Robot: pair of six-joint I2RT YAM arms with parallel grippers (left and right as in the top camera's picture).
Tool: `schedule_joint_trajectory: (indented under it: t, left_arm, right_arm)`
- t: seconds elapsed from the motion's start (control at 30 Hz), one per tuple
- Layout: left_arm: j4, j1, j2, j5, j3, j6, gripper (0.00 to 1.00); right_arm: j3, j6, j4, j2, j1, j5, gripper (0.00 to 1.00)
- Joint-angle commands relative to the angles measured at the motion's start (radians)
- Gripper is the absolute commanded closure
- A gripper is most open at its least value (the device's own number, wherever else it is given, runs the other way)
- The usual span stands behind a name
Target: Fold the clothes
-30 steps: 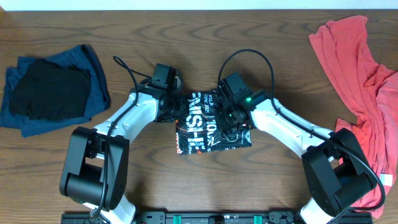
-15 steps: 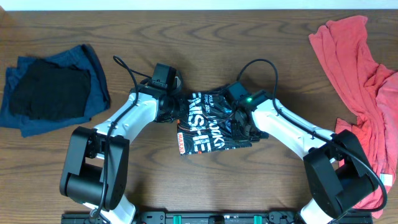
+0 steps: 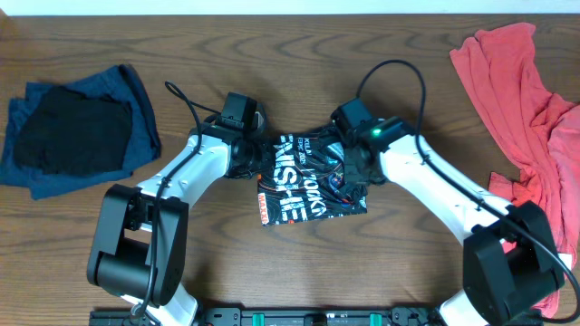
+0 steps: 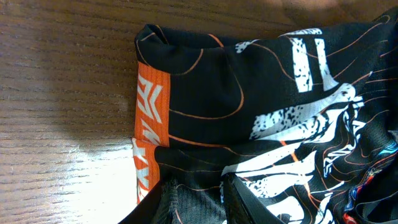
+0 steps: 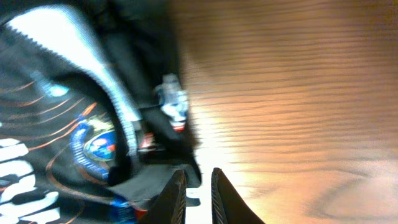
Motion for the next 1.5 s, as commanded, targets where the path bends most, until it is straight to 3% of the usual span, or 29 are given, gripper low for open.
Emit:
schedule_joint_trajectory:
  t: [0.0, 0.1, 0.23, 0.3, 0.53, 1.03, 1.2, 1.37, 1.47]
  left_arm:
    - [-0.007, -0.002, 0.009, -0.013, -0.01, 0.018, 0.73]
    - [-0.006, -0.002, 0.009, -0.013, -0.01, 0.018, 0.73]
    - [-0.006, -0.002, 0.009, -0.013, -0.01, 0.018, 0.72]
    - [-0.007, -0.002, 0.009, -0.013, -0.01, 0.018, 0.72]
    - [-0.006, -0.002, 0.009, -0.013, -0.01, 0.018, 0.73]
    - [-0.006, -0.002, 0.009, -0.013, -0.01, 0.018, 0.73]
    - [-0.006, -0.002, 0.009, -0.013, -0.01, 0.018, 0.72]
    - [-0.006, -0.002, 0.009, -0.013, -0.01, 0.018, 0.73]
    - [-0.006, -0.002, 0.009, -0.013, -0.01, 0.018, 0.73]
  right_arm:
    - [0.008, 0.086, -0.023, -0.014, -0.027, 0.055, 0.87]
    - [0.008, -0.011, 0.019, -0.015, -0.027, -0.04, 0.87]
    - [0.008, -0.232, 0.151, -0.015, -0.012, -0.138, 0.78]
    - [0.008, -0.253, 0.207, -0.014, -0.006, -0.125, 0.71]
    - [0.008, -0.305, 0.35, 0.035, 0.006, -0.164, 0.69]
    - [0.008, -0.304, 0.493, 0.143, 0.045, -0.129, 0.64]
    - [0.008, -0.305, 0.494, 0.173, 0.045, -0.117, 0.7]
    - [0.008, -0.304, 0.493, 0.185, 0.045, -0.098, 0.92]
    - [0.008, -0.304, 0.492, 0.185, 0.045, -0.075, 0.99]
